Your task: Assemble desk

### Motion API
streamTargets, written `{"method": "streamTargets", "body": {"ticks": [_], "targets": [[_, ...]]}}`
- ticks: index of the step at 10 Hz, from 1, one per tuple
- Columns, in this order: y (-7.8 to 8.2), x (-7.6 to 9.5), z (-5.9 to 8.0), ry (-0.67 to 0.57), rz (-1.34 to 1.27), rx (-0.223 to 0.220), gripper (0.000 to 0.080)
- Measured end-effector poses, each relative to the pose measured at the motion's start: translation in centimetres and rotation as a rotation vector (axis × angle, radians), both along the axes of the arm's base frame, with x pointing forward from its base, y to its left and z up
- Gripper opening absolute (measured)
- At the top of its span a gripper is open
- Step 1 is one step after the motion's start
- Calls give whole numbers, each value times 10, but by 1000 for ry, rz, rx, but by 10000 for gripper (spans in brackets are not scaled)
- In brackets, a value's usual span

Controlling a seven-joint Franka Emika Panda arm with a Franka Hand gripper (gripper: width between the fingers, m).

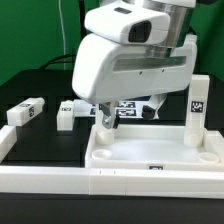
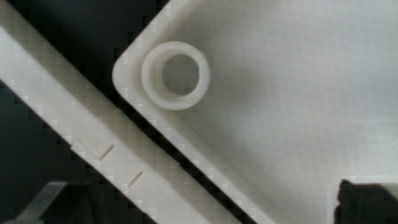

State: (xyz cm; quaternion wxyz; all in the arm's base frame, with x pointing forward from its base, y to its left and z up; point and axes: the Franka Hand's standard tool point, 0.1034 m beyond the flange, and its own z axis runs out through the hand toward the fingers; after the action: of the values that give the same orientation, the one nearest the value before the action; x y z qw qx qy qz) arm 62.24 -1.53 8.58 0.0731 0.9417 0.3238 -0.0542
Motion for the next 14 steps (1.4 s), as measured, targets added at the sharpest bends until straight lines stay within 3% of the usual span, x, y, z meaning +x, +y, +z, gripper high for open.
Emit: {"method": "streamTargets", "body": {"ticks": [4, 5, 9, 10, 11, 12, 14], "targets": [[-65, -15, -3, 23, -117, 61, 649], [-74, -17, -4, 23, -126, 60, 649], [-71, -19, -6, 33, -141, 66, 649], [-89, -30, -4, 81, -229, 91, 649], [-113, -38, -5, 84, -263, 82, 649], [-125, -44, -8, 78, -253, 80, 649], [-122, -44, -9, 72, -313, 75, 649]]}}
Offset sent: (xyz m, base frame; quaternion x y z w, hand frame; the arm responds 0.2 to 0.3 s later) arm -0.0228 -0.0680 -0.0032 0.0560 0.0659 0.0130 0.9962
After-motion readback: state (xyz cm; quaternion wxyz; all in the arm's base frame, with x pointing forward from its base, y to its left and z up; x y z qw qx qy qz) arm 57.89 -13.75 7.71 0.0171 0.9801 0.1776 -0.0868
